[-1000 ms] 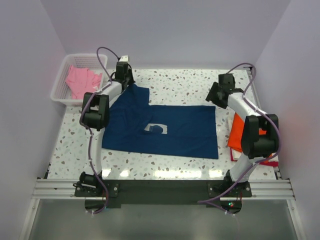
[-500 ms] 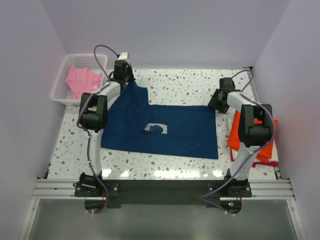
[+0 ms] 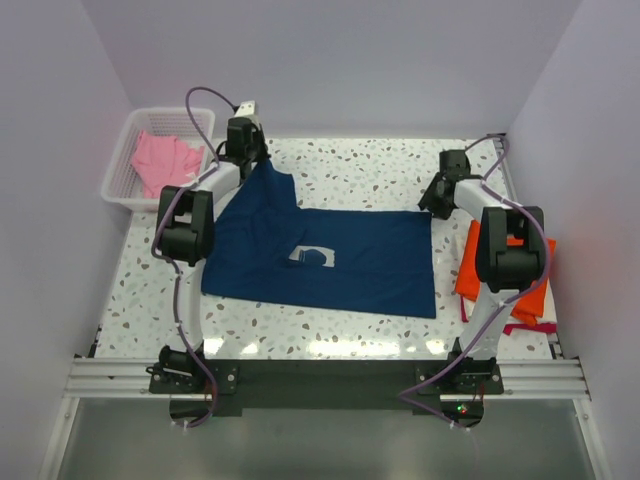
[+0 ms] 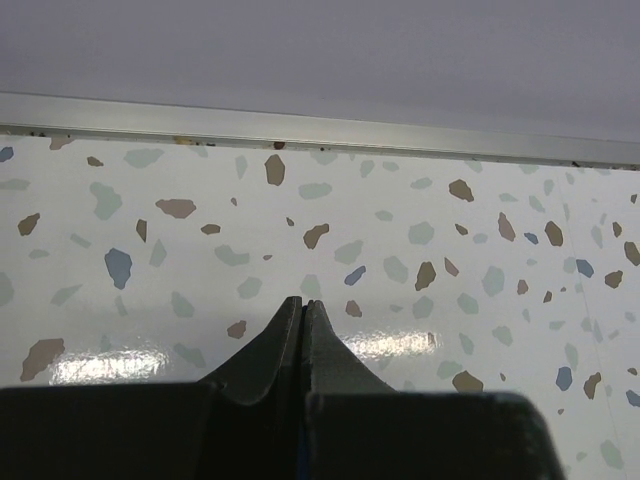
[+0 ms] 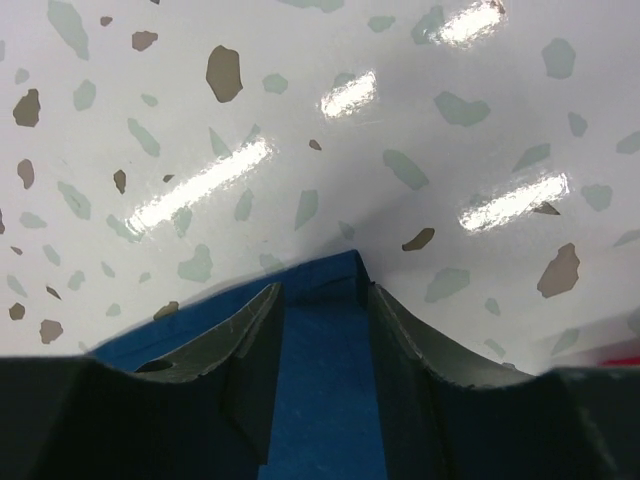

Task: Fold and stack the t-shirts
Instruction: Fold the tshirt

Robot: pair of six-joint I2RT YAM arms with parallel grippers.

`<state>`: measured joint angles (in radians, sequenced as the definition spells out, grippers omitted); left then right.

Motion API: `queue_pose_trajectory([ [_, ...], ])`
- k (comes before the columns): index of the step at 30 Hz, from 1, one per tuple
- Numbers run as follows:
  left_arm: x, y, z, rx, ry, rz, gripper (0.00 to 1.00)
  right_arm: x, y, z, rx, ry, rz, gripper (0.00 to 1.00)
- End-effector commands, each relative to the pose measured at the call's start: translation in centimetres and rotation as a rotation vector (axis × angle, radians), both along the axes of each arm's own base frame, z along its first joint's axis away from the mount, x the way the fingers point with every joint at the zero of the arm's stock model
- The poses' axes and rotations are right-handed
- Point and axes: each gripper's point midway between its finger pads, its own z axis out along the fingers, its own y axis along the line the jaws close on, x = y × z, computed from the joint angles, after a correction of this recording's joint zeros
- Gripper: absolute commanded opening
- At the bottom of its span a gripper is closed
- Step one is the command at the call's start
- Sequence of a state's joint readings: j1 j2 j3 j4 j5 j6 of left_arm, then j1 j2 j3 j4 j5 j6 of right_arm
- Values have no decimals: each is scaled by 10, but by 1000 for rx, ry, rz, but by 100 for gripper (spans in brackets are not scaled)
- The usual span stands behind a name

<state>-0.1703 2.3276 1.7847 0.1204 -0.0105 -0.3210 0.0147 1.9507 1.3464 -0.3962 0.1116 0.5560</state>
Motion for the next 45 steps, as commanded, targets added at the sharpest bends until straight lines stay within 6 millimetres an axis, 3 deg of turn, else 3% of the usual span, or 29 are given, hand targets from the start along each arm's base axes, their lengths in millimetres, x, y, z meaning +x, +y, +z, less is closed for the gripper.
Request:
queue_pose_trajectory([
  [1, 9, 4, 68, -8, -155, -3, 0, 15, 2, 7, 16, -36, -16, 42],
  [6, 9, 5, 66, -3, -151, -5, 0, 12, 1, 3, 10, -18, -21, 33],
  [15, 12, 10, 71, 15, -139, 18, 0, 16, -1, 10, -2, -15, -23, 0],
  [26, 14, 22, 120, 18, -184, 51, 0, 28, -2, 47, 14, -107, -29, 0],
  [32, 4, 24, 123, 22, -154, 42, 0, 18, -2, 61, 26, -141, -29, 0],
  [36, -11, 28, 129, -15, -141, 51, 0, 8, -1, 73, 33, -168, -29, 0],
  [37, -16, 29, 122, -15, -123, 54, 0, 3, -2, 71, 31, -161, -27, 0],
  [38, -22, 30, 132, -21, -134, 52, 0, 1, -2, 79, 32, -179, -28, 0],
  [39, -27, 32, 126, -22, -119, 55, 0, -5, -2, 76, 33, -169, -29, 0],
  [41, -37, 33, 137, -30, -127, 56, 0, -10, -1, 79, 36, -178, -22, 0],
  [42, -44, 35, 127, -29, -102, 57, 0, -13, 0, 84, 42, -190, -22, 0],
  [44, -55, 37, 138, -32, -112, 59, 0, -23, 2, 79, 47, -179, -17, 0],
  [45, -63, 38, 128, -34, -88, 63, 0, -29, 2, 80, 48, -181, -16, 0],
])
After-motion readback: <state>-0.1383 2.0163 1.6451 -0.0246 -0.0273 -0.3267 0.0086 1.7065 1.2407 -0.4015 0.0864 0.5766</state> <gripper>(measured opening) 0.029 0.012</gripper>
